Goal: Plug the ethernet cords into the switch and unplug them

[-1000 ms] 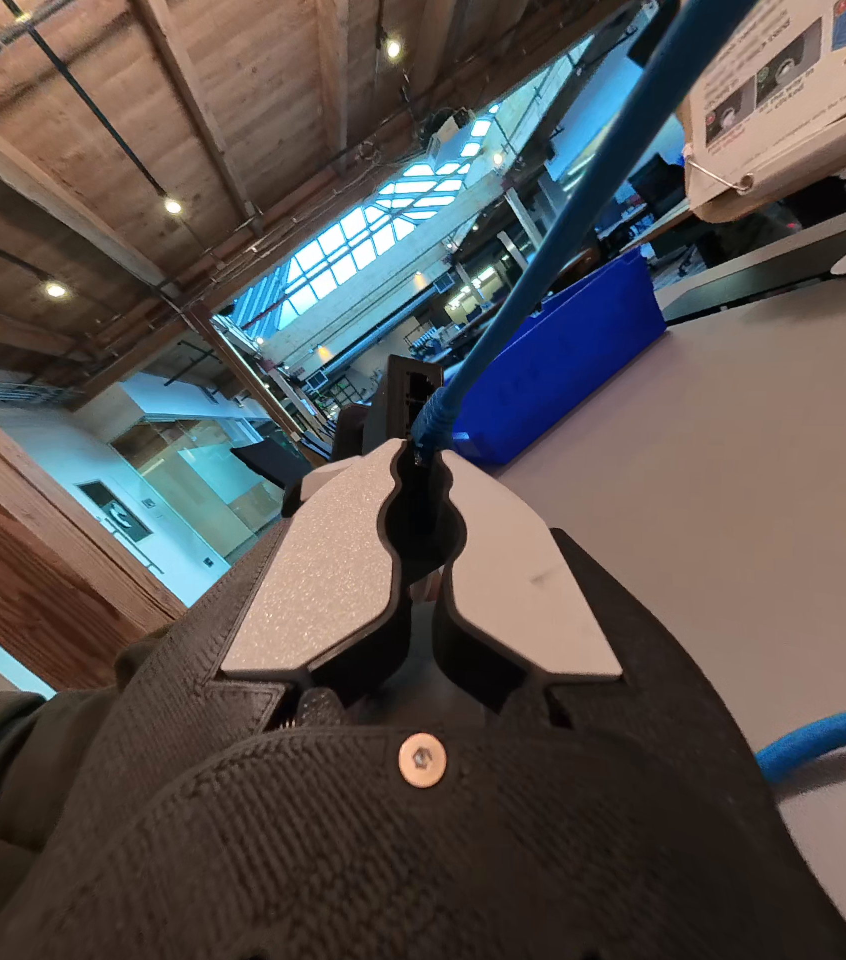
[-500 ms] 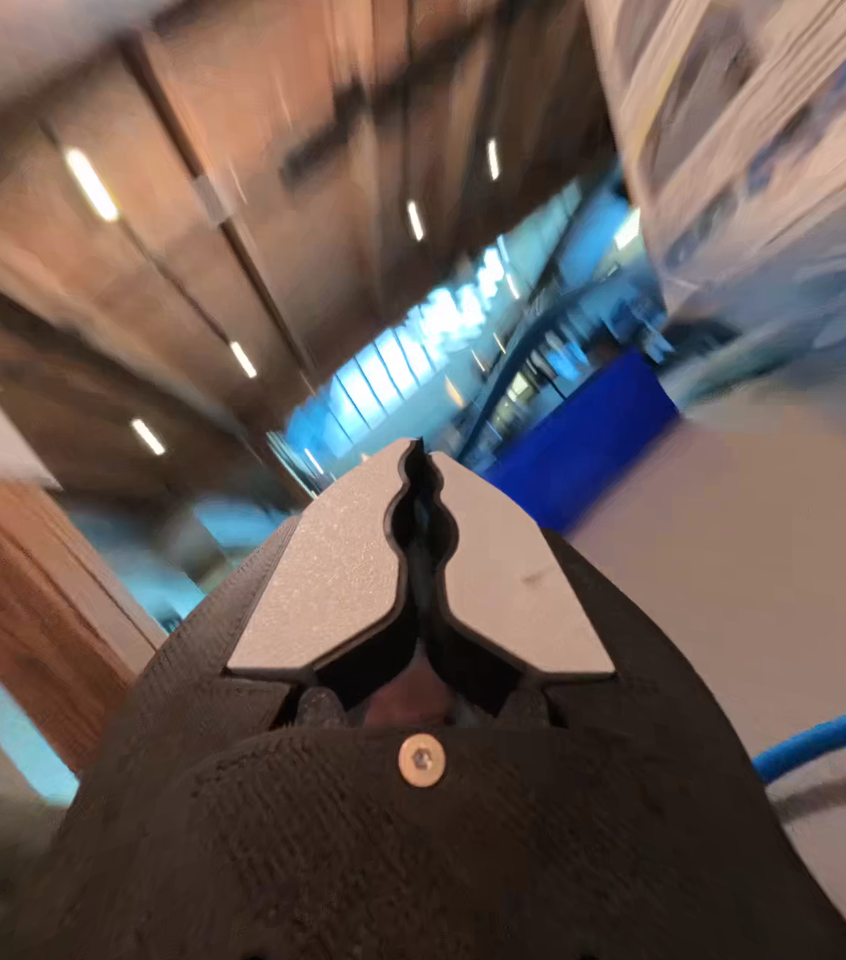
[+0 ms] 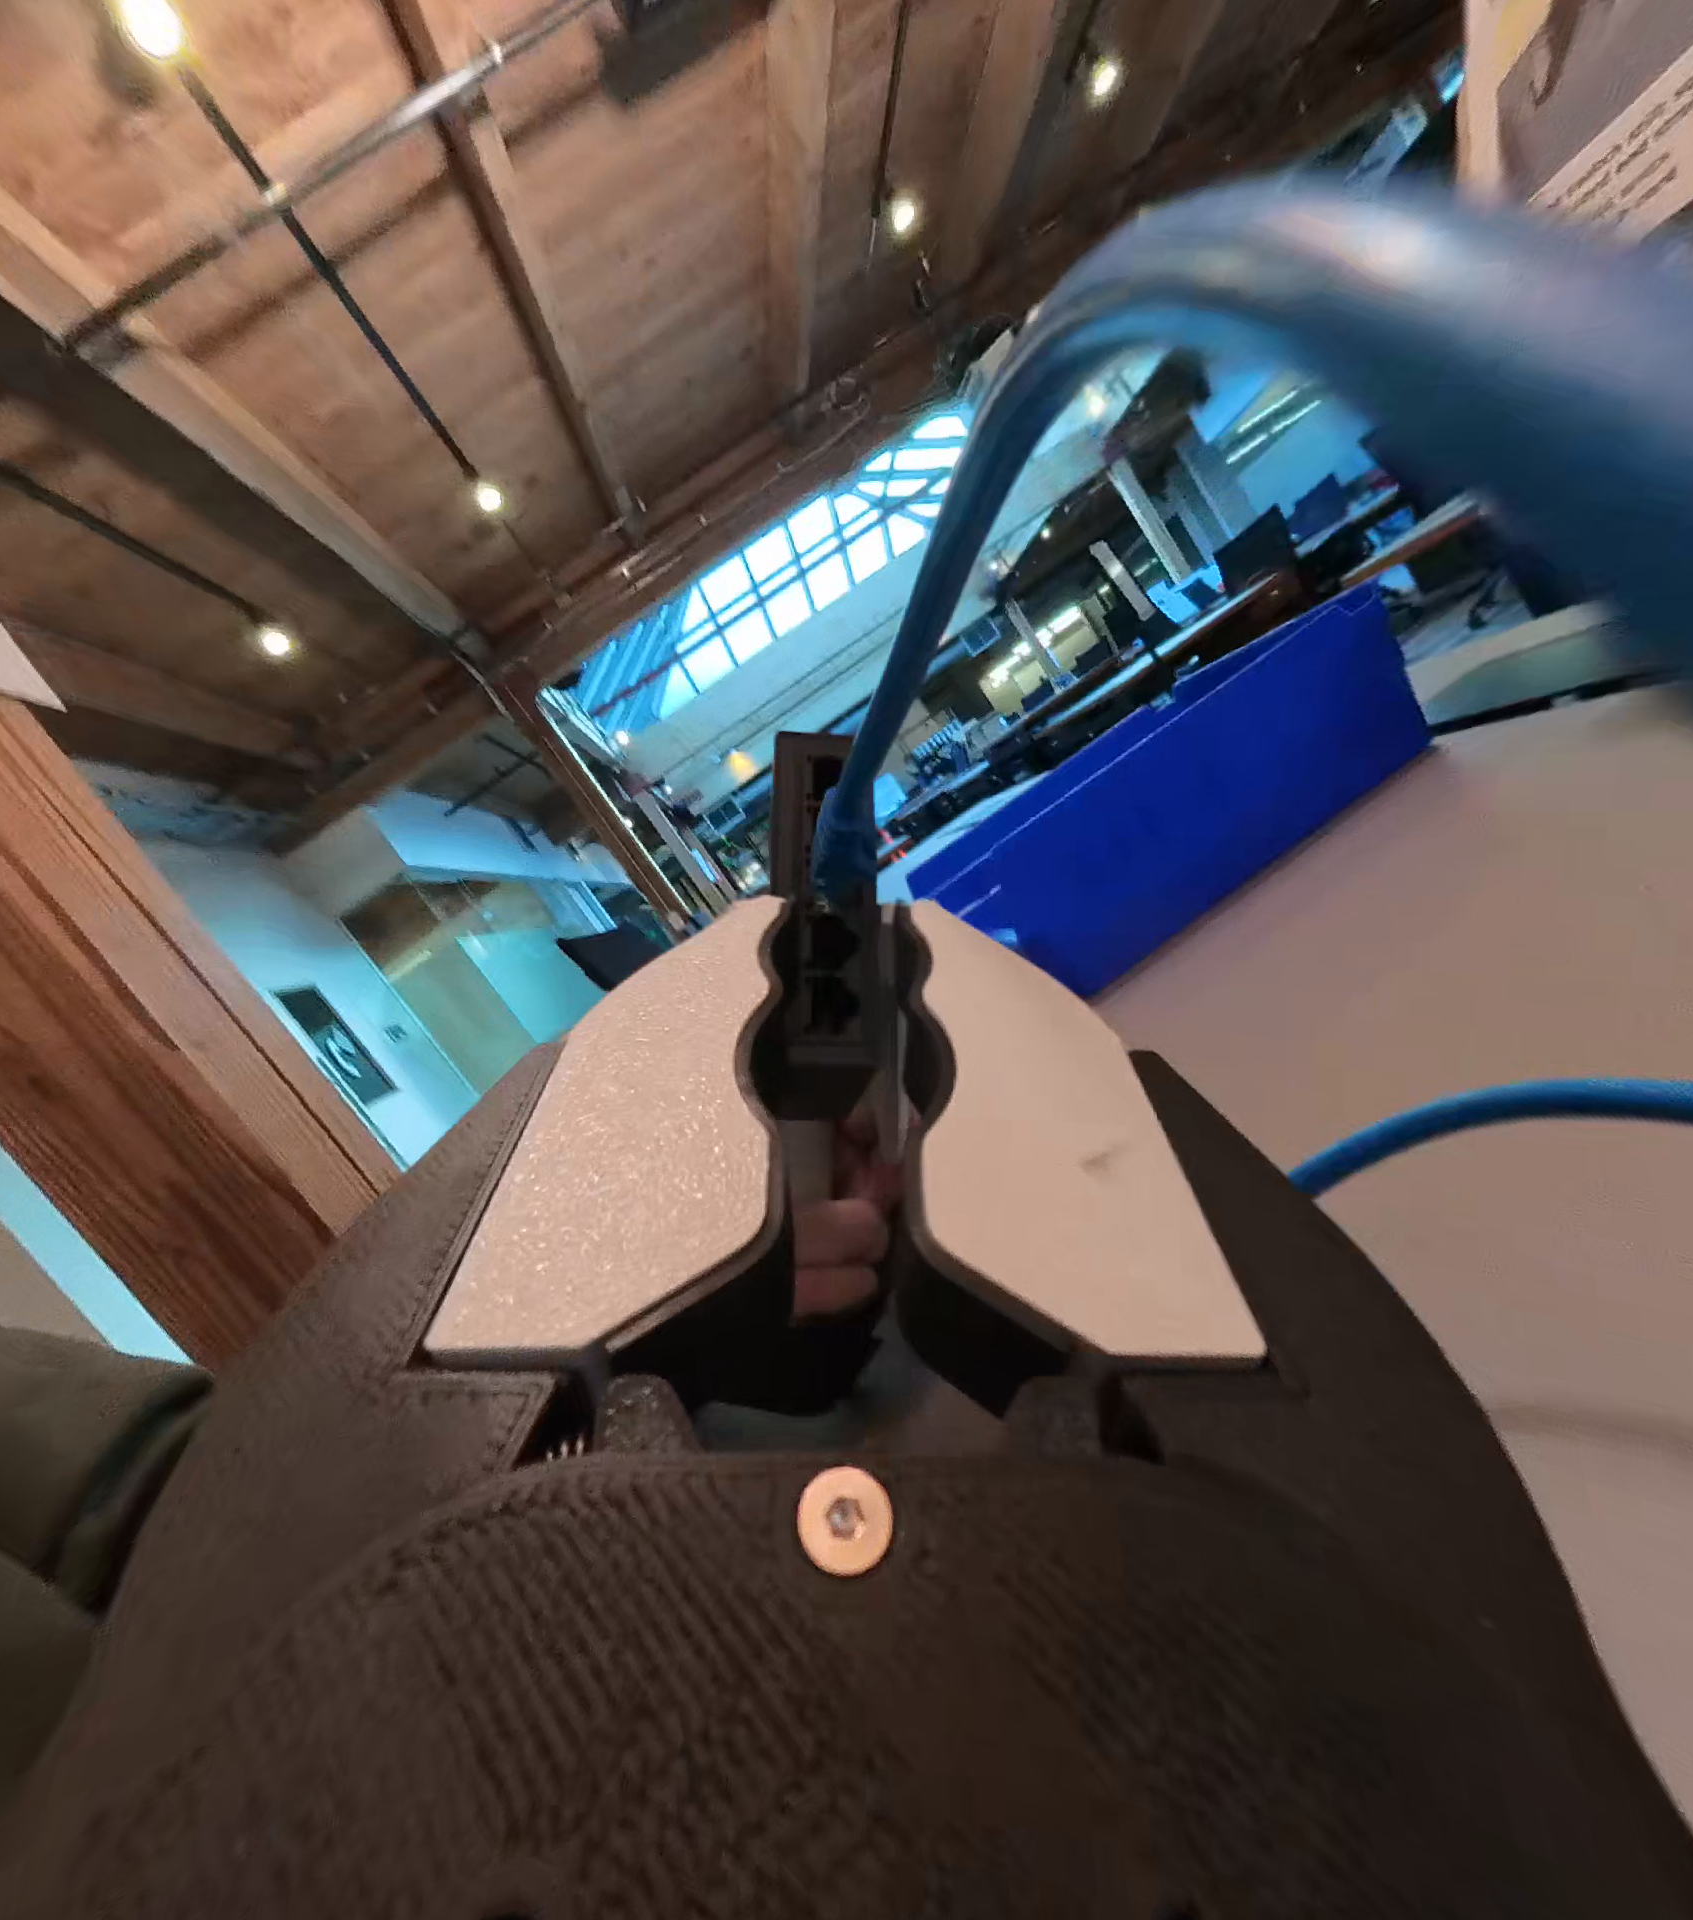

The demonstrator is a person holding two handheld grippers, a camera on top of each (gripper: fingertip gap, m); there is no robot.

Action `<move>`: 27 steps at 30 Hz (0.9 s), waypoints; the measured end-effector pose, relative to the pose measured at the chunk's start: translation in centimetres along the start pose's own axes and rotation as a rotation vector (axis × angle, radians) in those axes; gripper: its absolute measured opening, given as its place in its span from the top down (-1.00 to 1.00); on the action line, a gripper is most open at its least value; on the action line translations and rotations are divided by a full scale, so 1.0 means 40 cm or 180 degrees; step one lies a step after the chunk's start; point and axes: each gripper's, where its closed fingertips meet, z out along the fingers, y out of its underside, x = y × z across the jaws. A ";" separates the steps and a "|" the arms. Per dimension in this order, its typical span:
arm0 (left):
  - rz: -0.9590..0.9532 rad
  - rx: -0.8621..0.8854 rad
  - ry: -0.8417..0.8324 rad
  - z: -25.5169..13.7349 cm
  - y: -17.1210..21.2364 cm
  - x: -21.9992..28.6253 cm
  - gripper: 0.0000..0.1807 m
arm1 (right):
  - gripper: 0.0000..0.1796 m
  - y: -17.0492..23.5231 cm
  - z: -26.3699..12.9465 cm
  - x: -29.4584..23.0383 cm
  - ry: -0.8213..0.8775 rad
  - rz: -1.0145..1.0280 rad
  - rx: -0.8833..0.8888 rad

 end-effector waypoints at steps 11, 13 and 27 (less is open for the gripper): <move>0.0230 -0.0375 0.0073 0.016 0.043 0.019 0.70 | 0.85 0.013 0.019 -0.020 0.0044 -0.0318 0.0002; 0.0265 -0.0448 0.0028 0.016 0.048 0.015 0.70 | 0.85 0.015 0.018 -0.016 0.0080 -0.0325 -0.0003; 0.0196 -0.0624 0.0010 0.008 0.063 0.009 0.70 | 0.84 0.034 0.025 -0.012 0.0012 -0.0139 -0.0032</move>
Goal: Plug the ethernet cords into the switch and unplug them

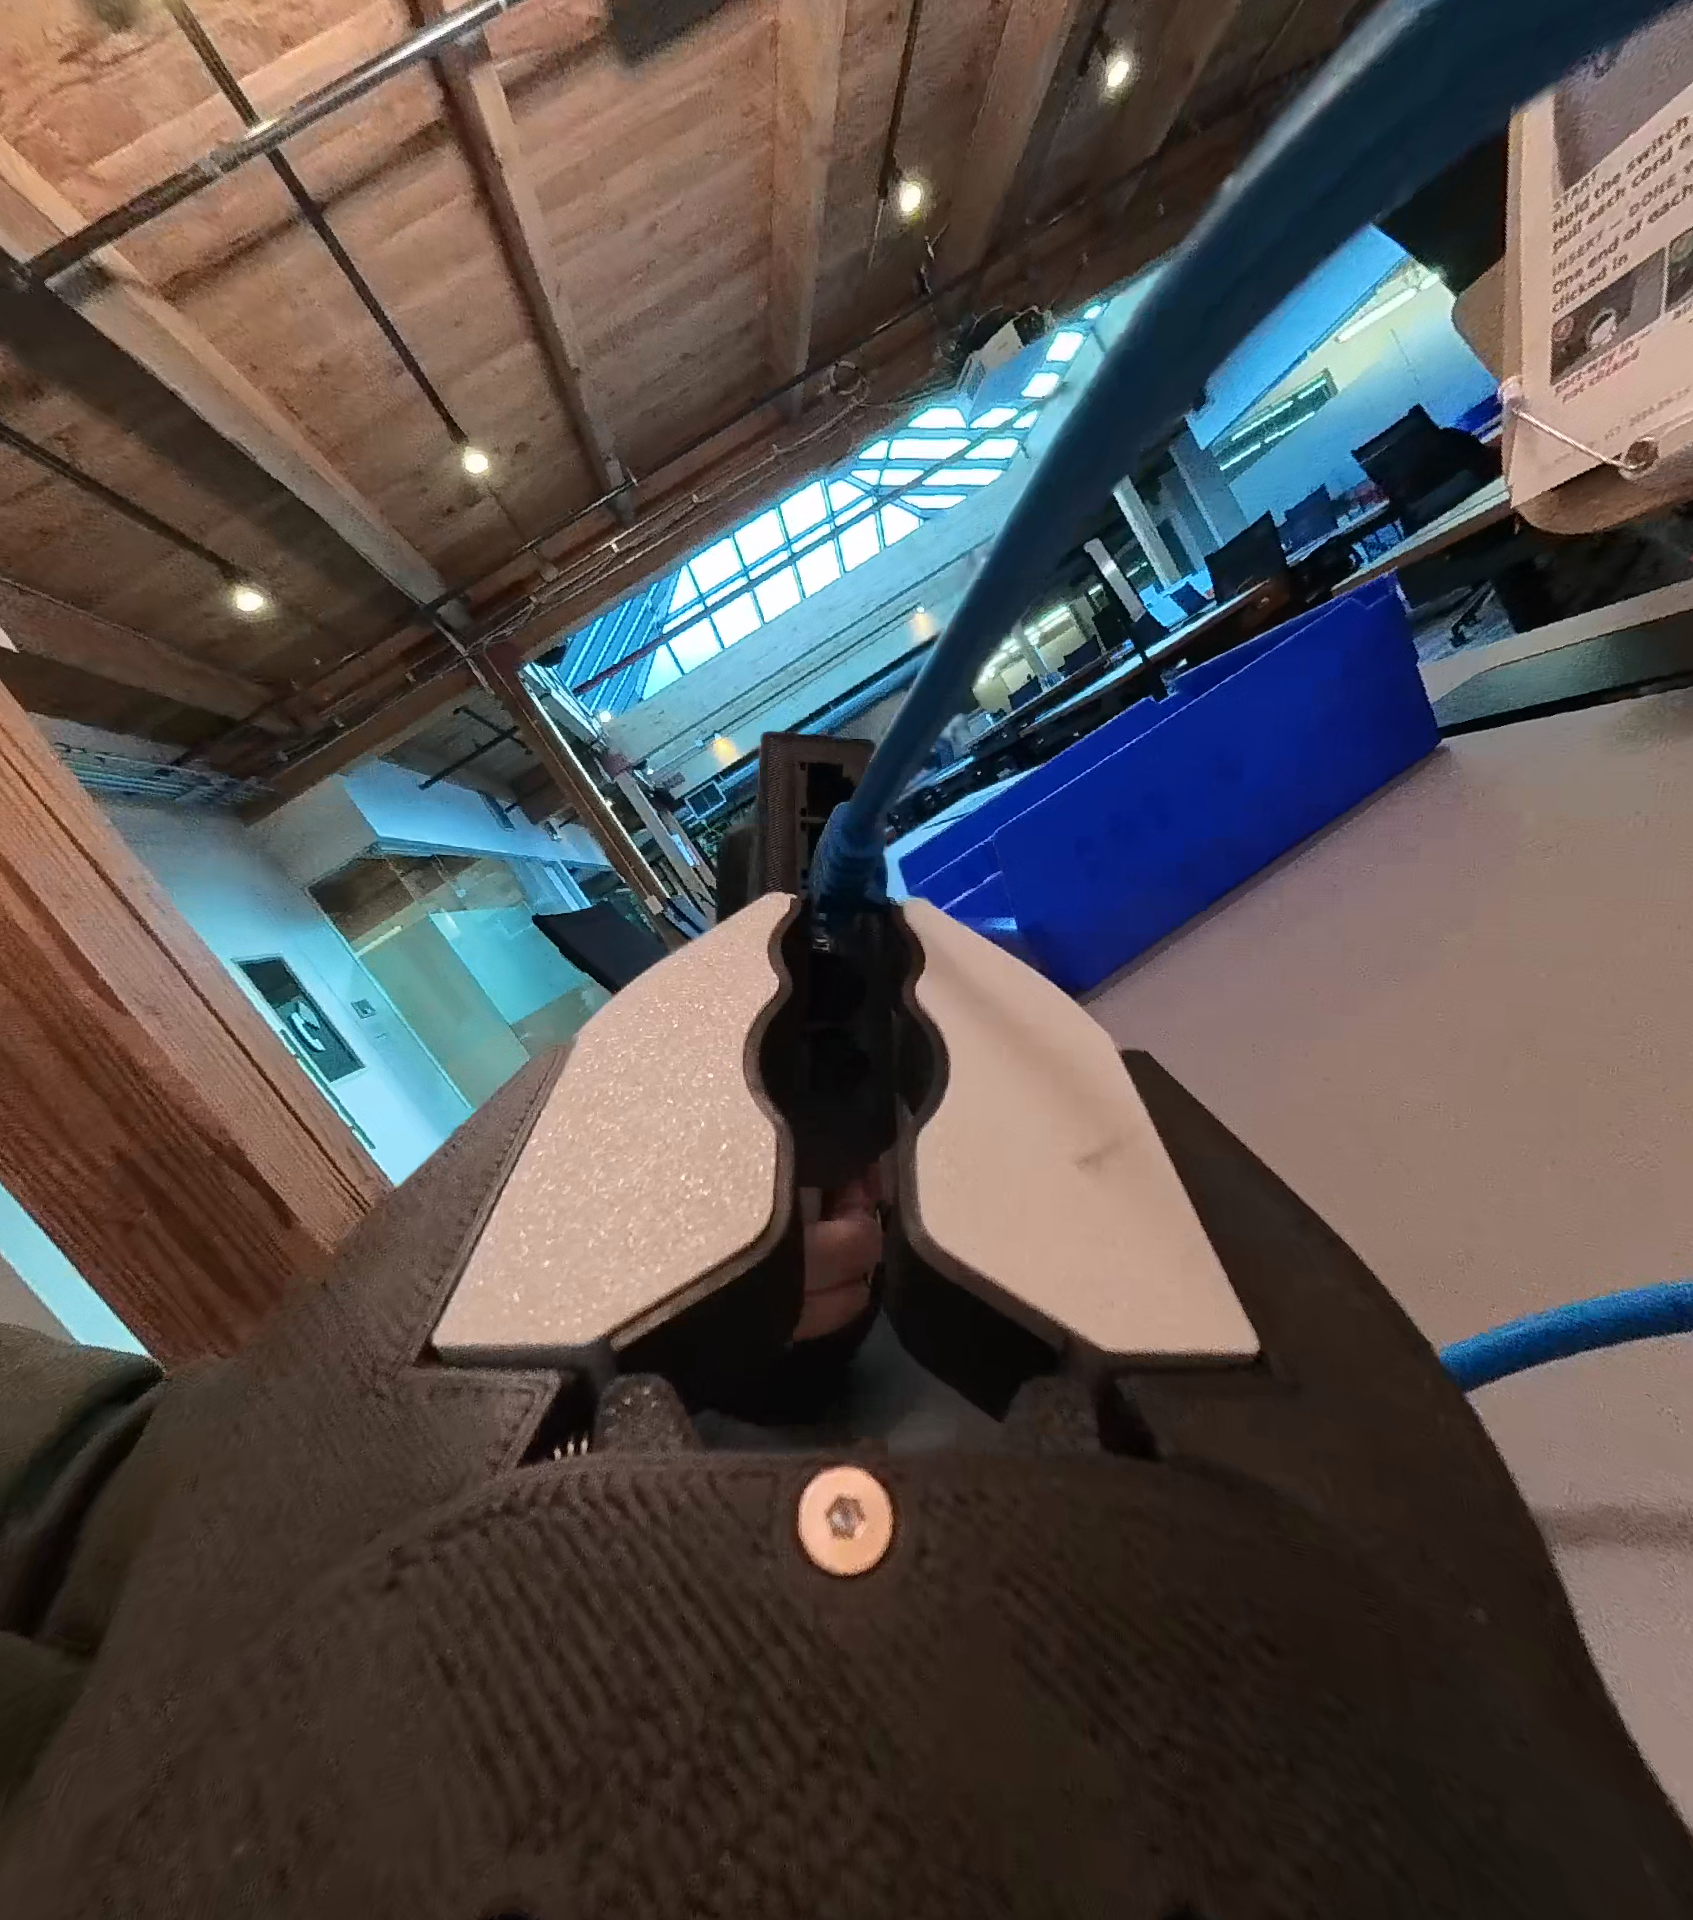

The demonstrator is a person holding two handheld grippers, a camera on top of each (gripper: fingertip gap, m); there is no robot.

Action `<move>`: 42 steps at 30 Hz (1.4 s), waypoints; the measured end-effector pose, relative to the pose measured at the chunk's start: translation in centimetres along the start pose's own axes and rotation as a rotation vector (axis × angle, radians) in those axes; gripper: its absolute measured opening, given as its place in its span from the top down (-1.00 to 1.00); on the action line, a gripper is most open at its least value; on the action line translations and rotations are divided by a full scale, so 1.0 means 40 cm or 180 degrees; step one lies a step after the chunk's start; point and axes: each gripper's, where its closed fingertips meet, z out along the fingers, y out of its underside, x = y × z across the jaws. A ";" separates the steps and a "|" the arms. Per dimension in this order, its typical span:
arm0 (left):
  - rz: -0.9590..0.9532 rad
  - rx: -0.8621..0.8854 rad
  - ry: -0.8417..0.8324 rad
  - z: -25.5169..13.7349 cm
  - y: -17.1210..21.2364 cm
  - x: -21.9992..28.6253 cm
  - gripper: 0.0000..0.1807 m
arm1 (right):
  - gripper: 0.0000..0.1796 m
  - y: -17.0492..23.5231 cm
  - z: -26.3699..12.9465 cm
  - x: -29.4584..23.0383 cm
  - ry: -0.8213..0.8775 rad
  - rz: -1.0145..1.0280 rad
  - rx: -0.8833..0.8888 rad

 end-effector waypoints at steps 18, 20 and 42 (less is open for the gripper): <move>0.0006 -0.0339 -0.0001 -0.015 0.034 -0.011 0.69 | 0.85 0.022 0.009 -0.004 0.0072 -0.0070 -0.0260; -0.0084 -0.0317 0.0053 -0.023 0.034 -0.007 0.69 | 0.85 0.029 0.014 -0.007 0.0055 -0.0077 -0.0311; 0.0134 -0.0349 0.0383 -0.021 -0.019 0.026 0.69 | 0.90 -0.007 0.042 -0.052 0.0200 -0.0494 -0.0472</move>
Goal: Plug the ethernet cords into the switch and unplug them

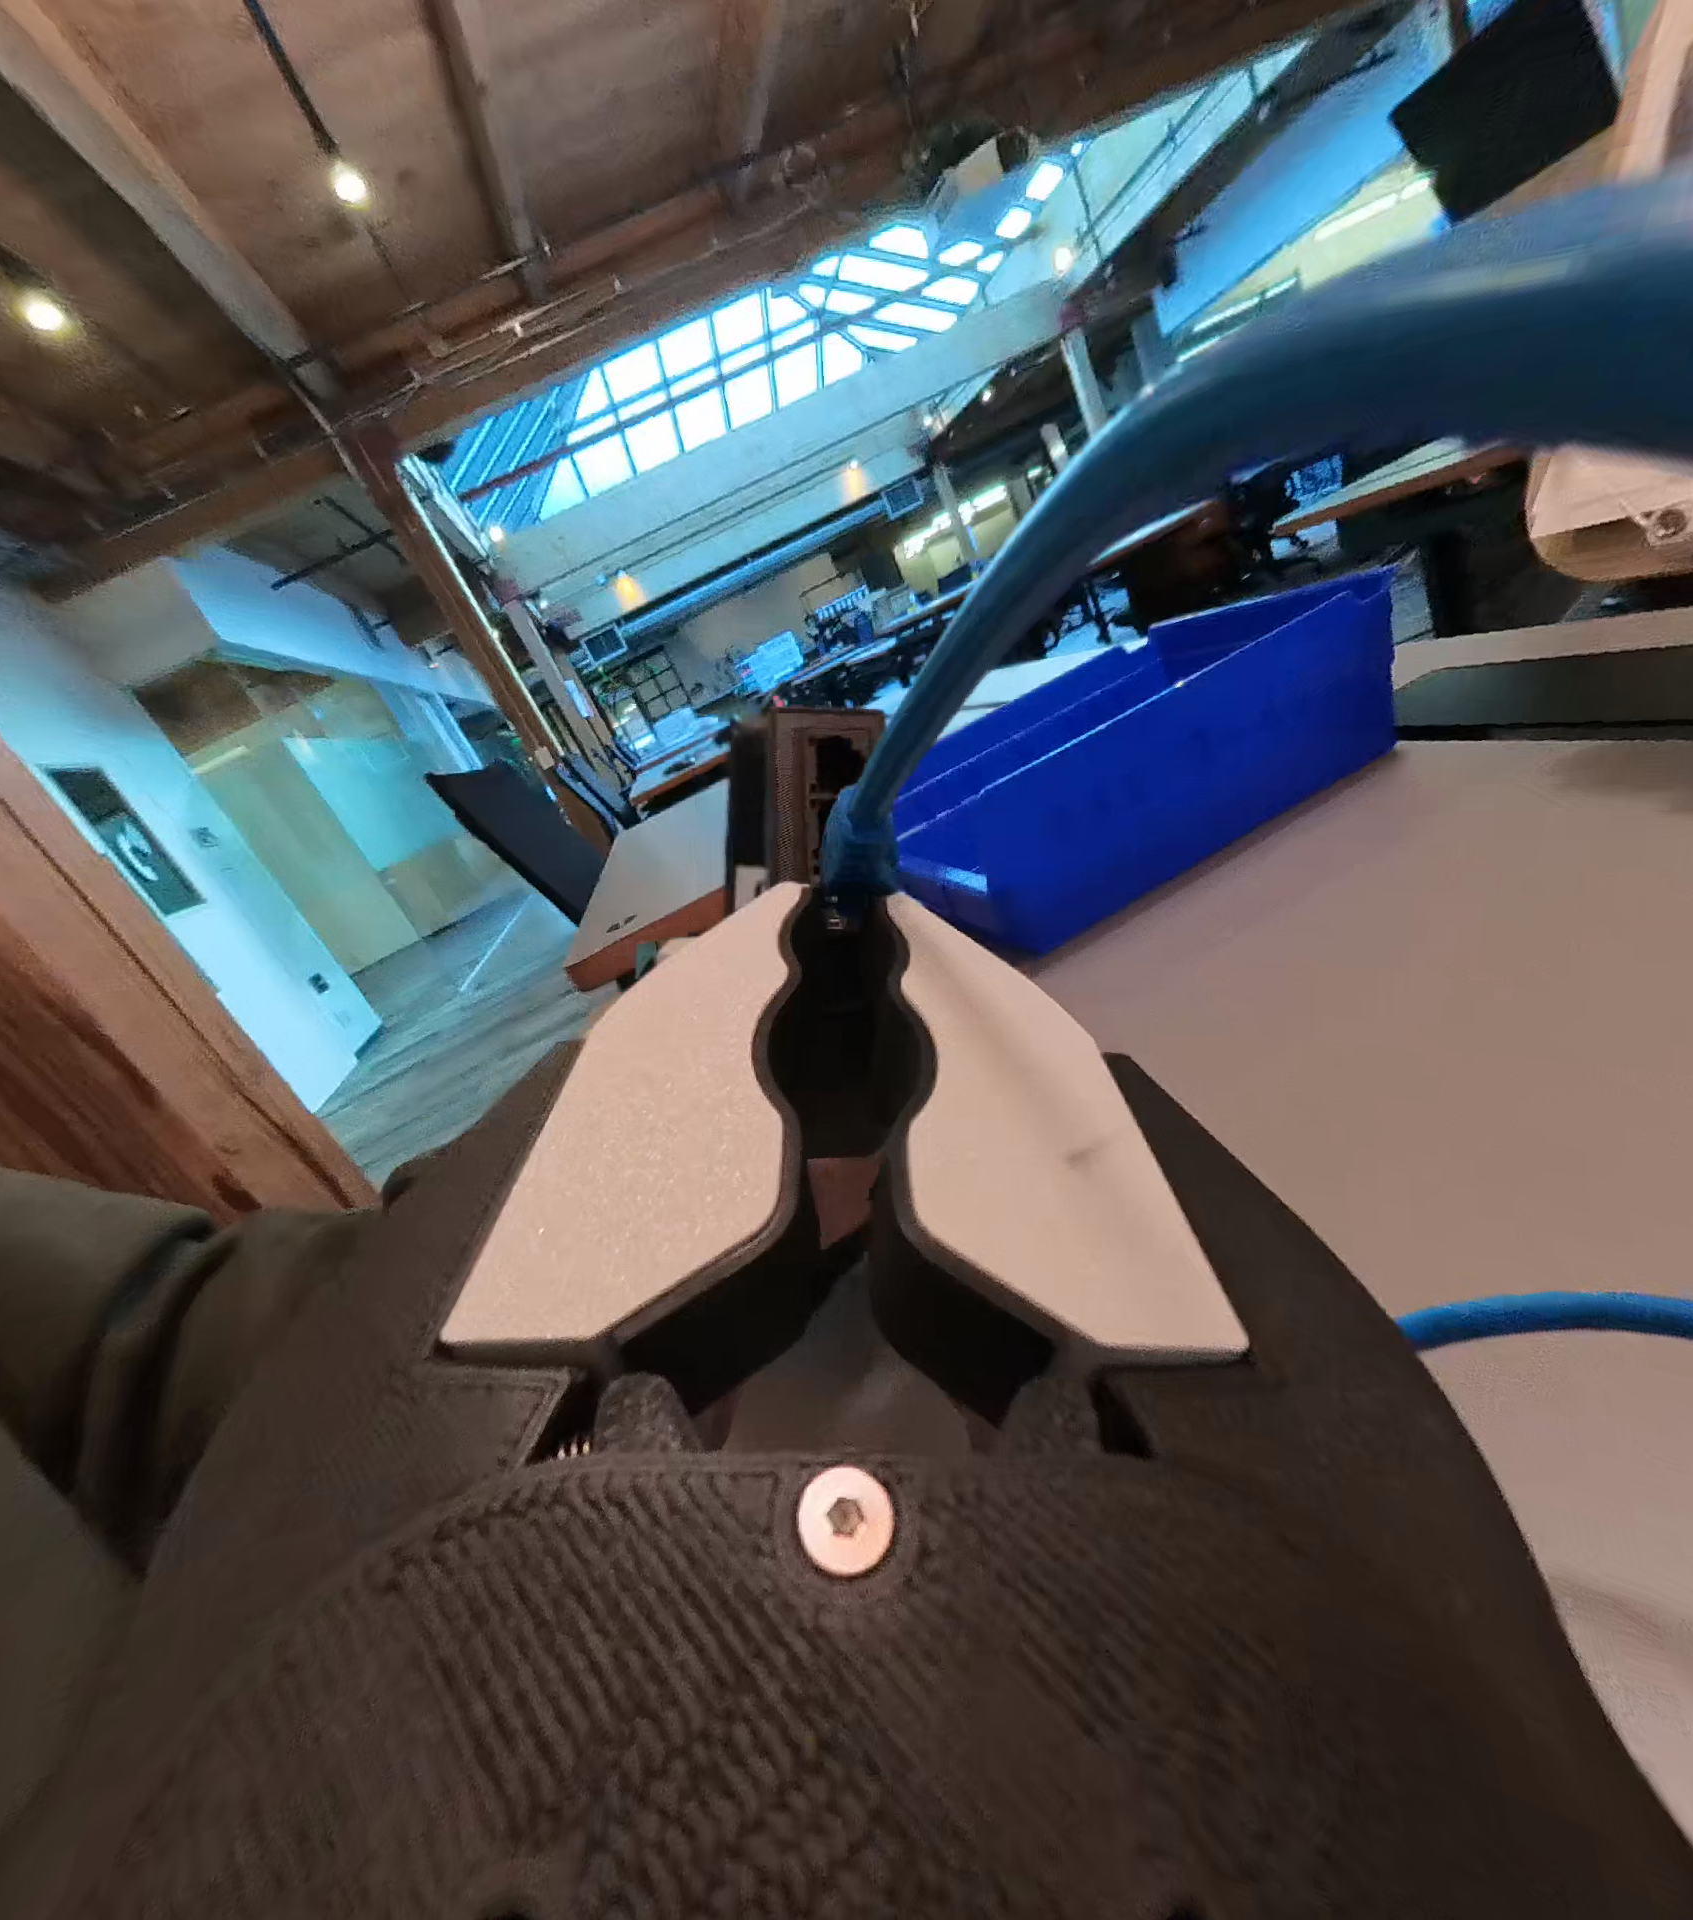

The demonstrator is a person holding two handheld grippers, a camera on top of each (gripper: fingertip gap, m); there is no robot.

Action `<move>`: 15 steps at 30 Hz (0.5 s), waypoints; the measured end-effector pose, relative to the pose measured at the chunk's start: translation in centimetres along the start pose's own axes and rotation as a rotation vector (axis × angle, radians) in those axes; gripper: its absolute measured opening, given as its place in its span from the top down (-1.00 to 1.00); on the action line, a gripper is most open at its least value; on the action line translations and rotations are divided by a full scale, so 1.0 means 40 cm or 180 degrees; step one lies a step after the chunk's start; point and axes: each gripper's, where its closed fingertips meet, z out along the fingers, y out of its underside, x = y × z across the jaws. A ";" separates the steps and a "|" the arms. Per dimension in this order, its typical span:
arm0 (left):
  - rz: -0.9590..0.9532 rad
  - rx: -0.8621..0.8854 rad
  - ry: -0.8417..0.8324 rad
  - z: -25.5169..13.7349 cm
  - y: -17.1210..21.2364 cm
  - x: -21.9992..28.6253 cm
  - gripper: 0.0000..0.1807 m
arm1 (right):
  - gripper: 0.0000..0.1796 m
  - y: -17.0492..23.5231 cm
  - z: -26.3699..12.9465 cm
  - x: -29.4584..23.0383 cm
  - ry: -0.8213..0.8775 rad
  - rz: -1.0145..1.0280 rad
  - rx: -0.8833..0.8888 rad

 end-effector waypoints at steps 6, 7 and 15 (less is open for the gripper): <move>0.0389 0.0075 -0.0172 0.002 0.012 -0.012 0.69 | 0.90 0.009 -0.005 0.008 -0.0214 0.0150 -0.0096; 0.0492 -0.0005 -0.0162 -0.001 0.019 -0.010 0.69 | 0.90 0.015 -0.009 0.004 -0.0234 0.0066 -0.0112; 0.1045 -0.0042 0.0054 0.013 0.019 0.046 0.69 | 0.79 -0.009 -0.027 -0.050 -0.0342 -0.0787 0.0495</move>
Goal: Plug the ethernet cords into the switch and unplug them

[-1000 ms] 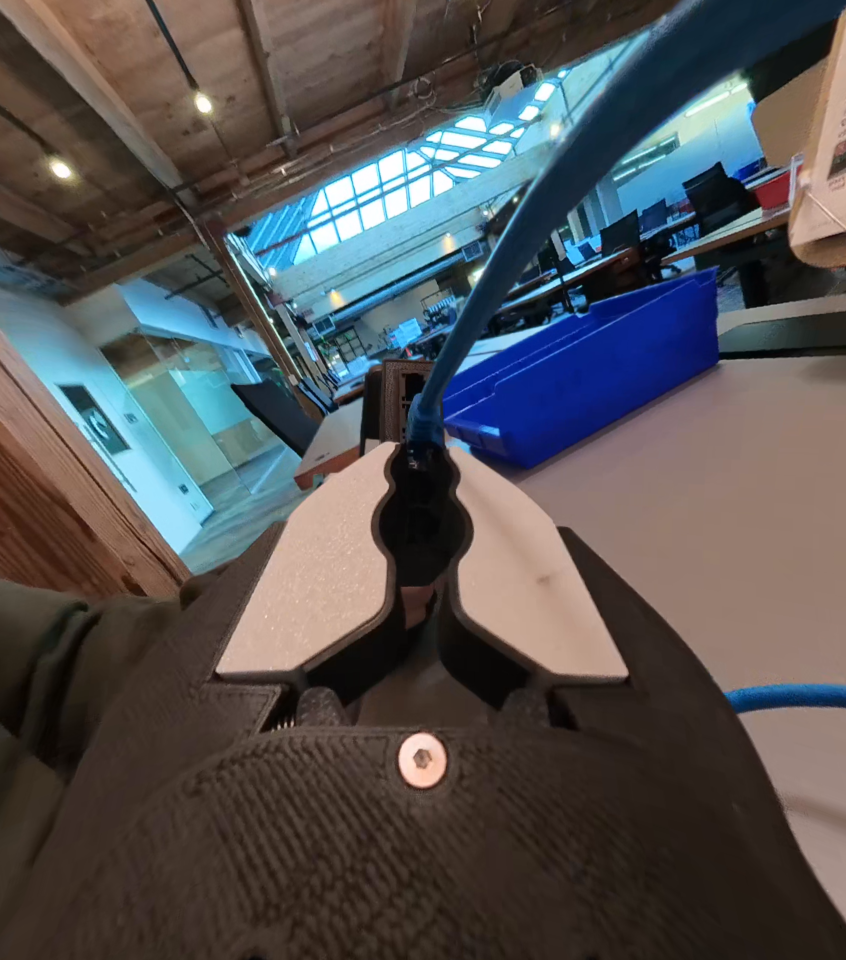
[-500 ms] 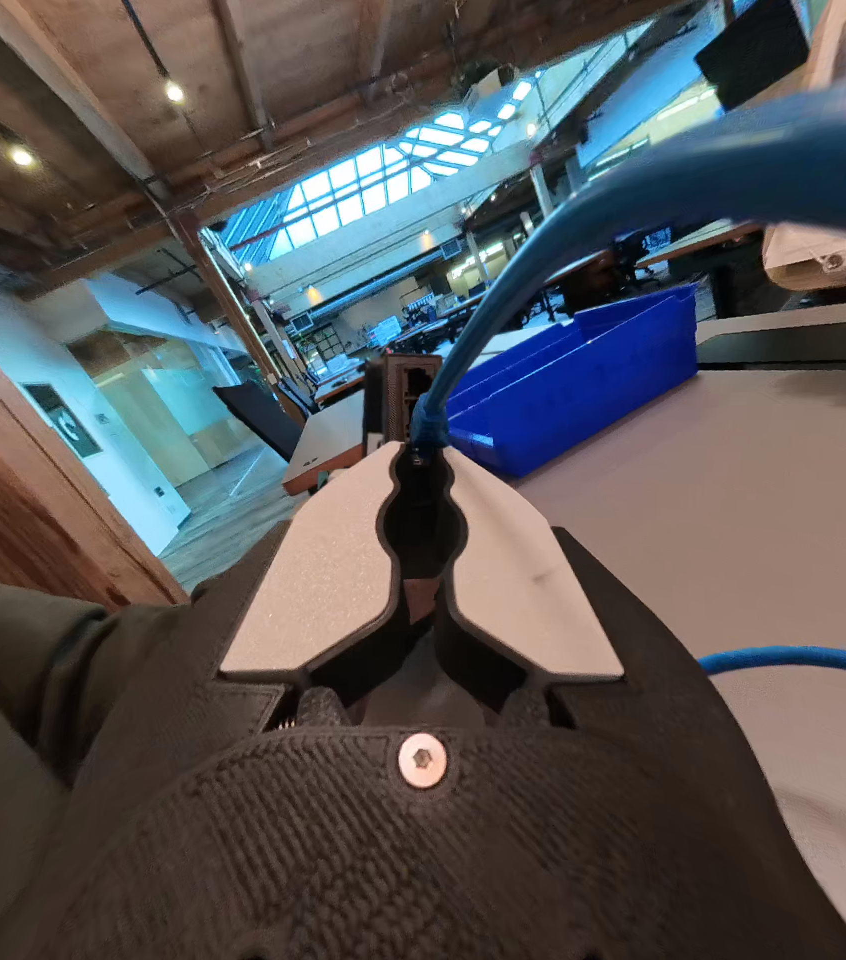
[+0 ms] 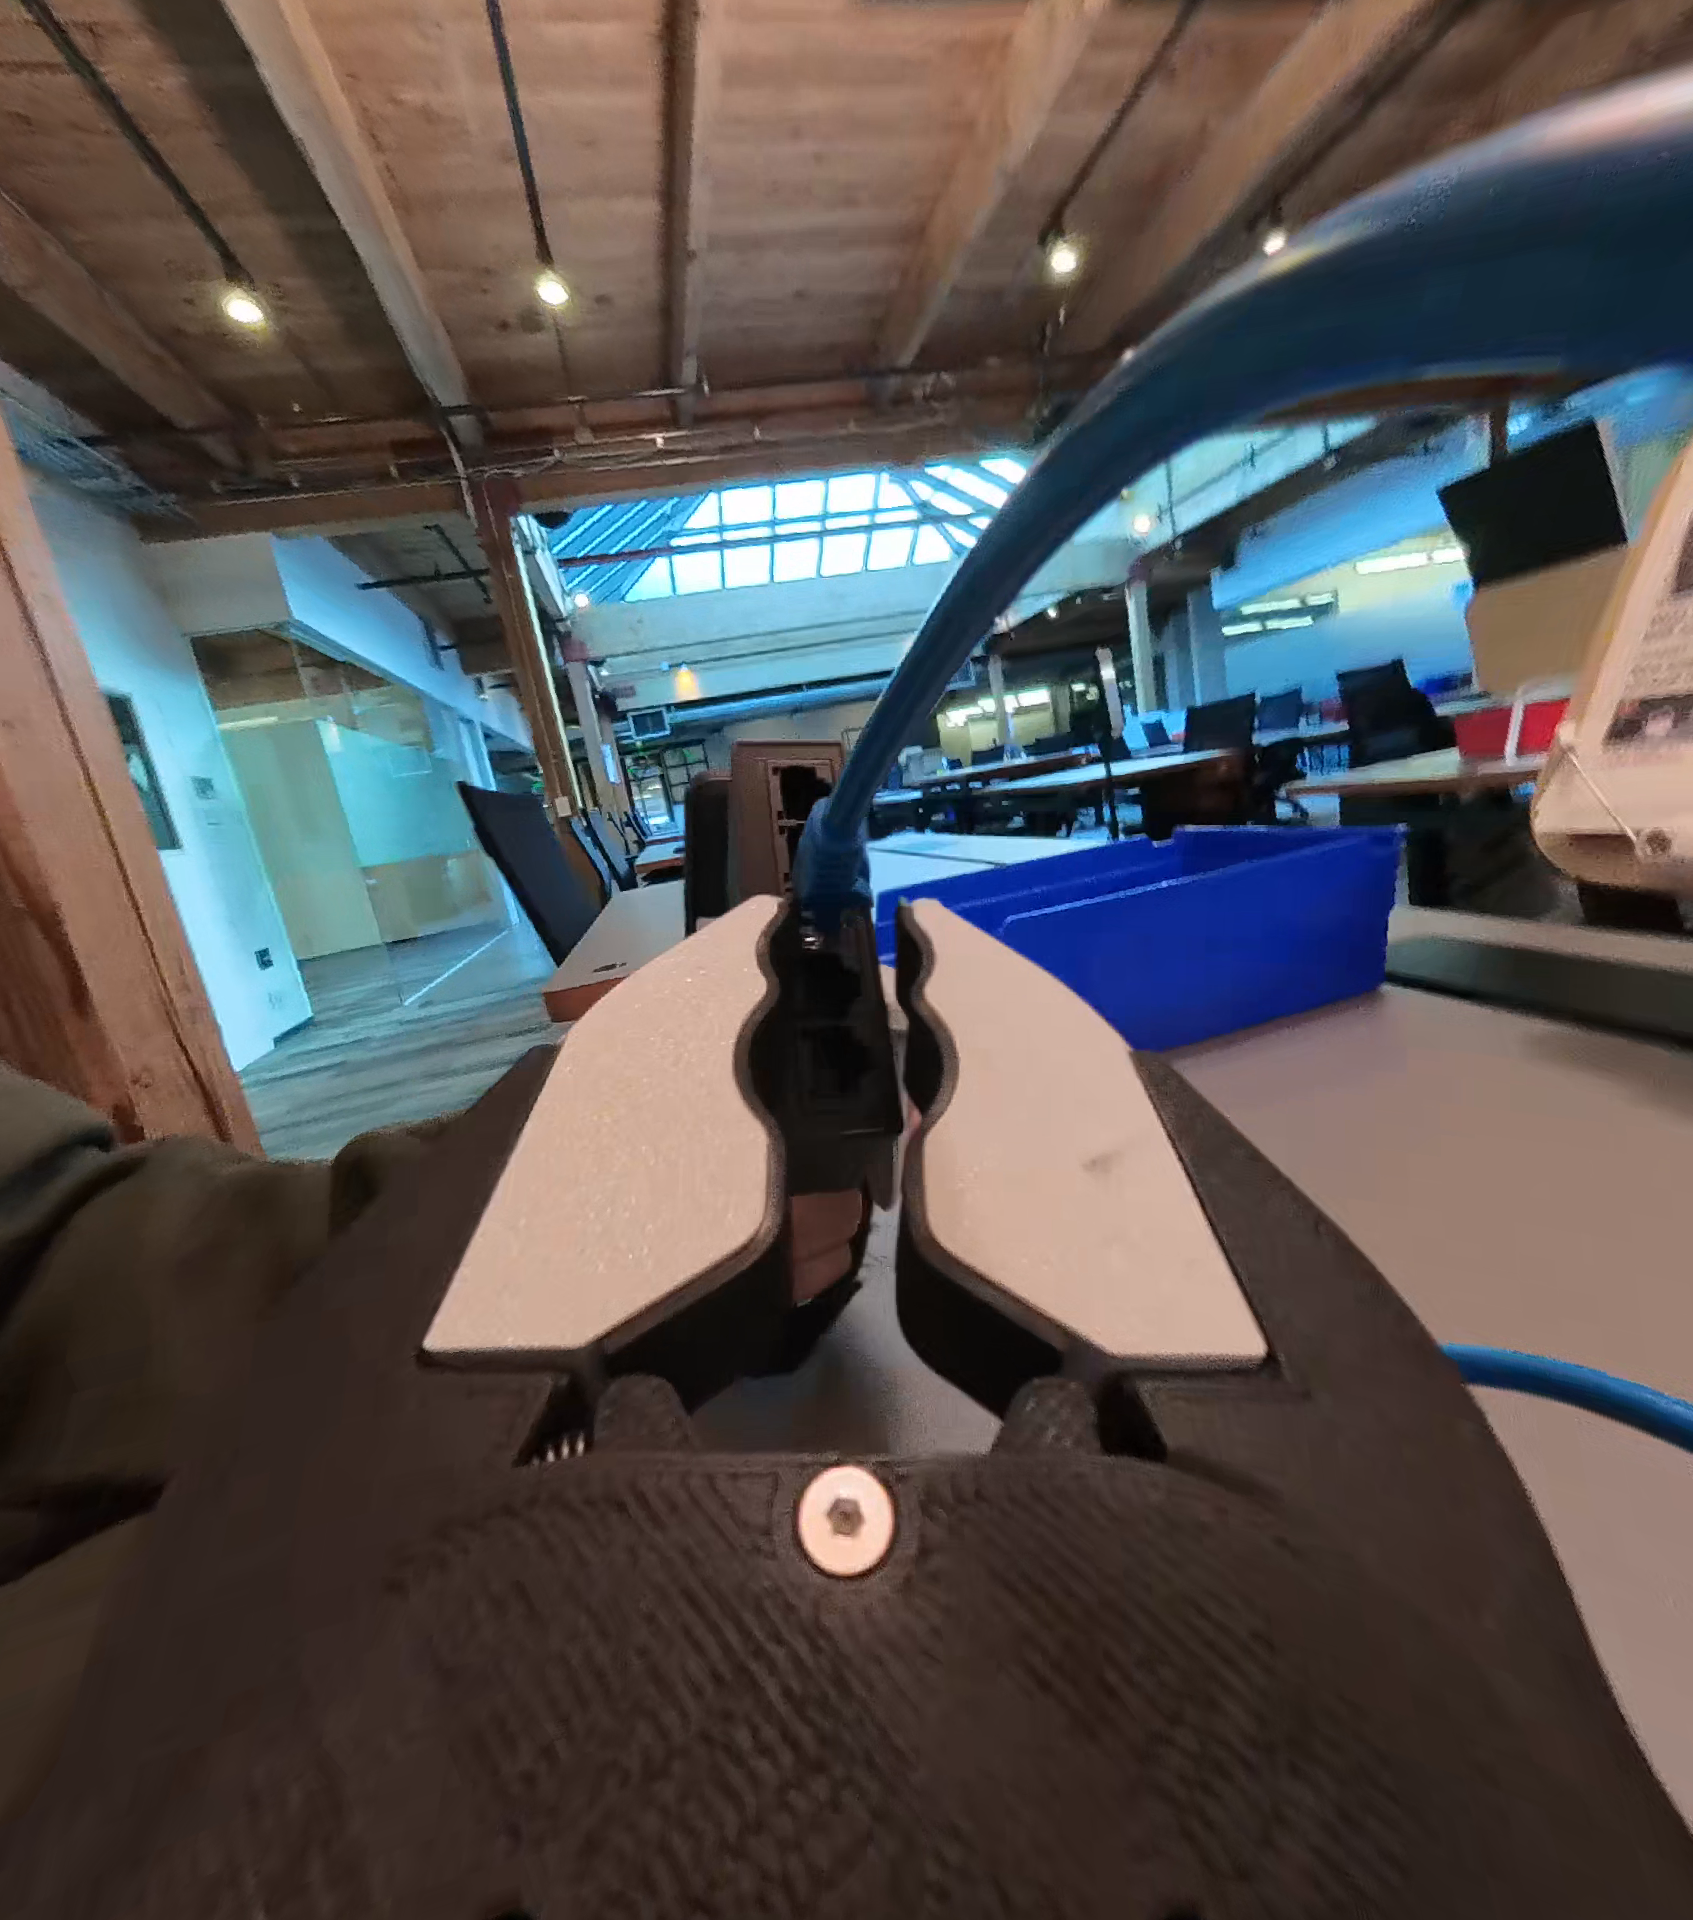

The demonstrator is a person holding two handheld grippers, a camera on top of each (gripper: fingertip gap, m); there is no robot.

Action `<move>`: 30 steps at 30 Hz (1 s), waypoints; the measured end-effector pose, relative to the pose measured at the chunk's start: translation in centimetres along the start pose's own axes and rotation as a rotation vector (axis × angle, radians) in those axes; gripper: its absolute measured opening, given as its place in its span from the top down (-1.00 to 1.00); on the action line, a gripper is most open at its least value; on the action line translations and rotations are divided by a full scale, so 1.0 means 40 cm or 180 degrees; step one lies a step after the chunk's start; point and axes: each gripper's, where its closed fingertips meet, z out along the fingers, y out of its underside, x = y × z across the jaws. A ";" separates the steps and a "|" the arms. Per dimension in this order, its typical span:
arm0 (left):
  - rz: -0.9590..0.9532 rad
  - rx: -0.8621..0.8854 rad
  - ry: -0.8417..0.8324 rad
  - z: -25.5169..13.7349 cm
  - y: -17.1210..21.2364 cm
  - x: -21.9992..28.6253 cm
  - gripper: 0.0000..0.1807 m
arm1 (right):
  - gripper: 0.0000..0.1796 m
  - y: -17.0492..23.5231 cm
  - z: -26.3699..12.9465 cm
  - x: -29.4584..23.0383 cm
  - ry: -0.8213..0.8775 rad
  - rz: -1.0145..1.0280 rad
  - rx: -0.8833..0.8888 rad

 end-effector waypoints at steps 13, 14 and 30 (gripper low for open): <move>0.0367 -0.0079 0.0070 0.034 0.000 0.039 0.69 | 0.86 -0.052 -0.008 -0.045 -0.0128 -0.0469 0.0252; 0.0347 -0.0021 0.0094 0.034 -0.006 0.042 0.70 | 0.86 -0.053 -0.011 -0.047 -0.0152 -0.0459 0.0273; 0.0220 0.0169 0.0051 0.024 -0.032 0.037 0.70 | 0.83 -0.032 -0.018 -0.034 -0.0104 -0.0326 0.0277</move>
